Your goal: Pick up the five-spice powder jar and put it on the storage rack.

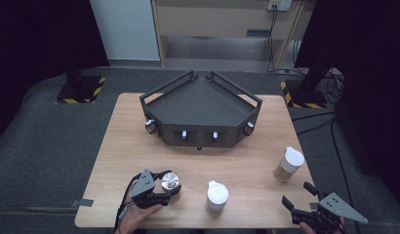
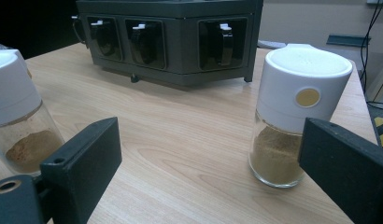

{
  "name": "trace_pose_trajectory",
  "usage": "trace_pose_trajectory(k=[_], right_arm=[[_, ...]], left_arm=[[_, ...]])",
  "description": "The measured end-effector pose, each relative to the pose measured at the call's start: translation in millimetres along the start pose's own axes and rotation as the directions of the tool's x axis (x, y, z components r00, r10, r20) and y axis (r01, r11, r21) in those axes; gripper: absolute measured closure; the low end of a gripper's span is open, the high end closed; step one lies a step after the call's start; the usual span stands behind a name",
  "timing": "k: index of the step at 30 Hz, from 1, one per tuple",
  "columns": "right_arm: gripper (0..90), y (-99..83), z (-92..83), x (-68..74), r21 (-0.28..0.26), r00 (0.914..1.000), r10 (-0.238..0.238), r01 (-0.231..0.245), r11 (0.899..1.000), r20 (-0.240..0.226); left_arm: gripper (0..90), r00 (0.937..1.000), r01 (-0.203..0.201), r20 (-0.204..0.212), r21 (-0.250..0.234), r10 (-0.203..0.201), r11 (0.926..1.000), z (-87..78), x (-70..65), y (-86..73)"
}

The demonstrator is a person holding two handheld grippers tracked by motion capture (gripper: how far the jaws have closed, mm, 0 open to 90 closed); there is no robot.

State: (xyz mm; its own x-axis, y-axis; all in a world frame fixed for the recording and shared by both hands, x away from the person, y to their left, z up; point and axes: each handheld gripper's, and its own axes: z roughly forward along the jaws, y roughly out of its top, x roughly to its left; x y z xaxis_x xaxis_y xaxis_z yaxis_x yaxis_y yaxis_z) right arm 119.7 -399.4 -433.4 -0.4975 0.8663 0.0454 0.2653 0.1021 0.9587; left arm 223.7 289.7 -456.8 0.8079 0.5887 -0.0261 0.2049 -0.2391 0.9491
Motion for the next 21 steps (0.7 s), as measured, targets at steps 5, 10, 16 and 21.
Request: trace_pose_trajectory(k=[5,10,16,21], right_arm=[[6.3,-0.1,0.1,-0.2,0.0,1.0,0.0,0.0,1.0,-0.001],[6.2,-0.2,0.0,-0.4,-0.001,1.0,0.001,-0.001,1.0,-0.002],[6.2,-0.2,0.0,-0.4,-0.001,1.0,0.002,-0.002,1.0,-0.002],[6.2,-0.4,0.1,-0.5,-0.002,1.0,0.003,-0.003,1.0,-0.003]], left_arm=[[33.5,1.0,-0.006,0.001,0.006,0.006,1.0,0.0,-0.7,2.9],[33.5,1.0,-0.003,0.008,-0.001,0.003,1.0,-1.2,0.8,10.6],[33.5,0.9999,-0.002,0.011,-0.006,0.002,1.0,-2.5,3.7,25.7],[33.5,1.0,0.002,0.008,-0.011,-0.002,0.9999,-2.7,6.9,39.8]])
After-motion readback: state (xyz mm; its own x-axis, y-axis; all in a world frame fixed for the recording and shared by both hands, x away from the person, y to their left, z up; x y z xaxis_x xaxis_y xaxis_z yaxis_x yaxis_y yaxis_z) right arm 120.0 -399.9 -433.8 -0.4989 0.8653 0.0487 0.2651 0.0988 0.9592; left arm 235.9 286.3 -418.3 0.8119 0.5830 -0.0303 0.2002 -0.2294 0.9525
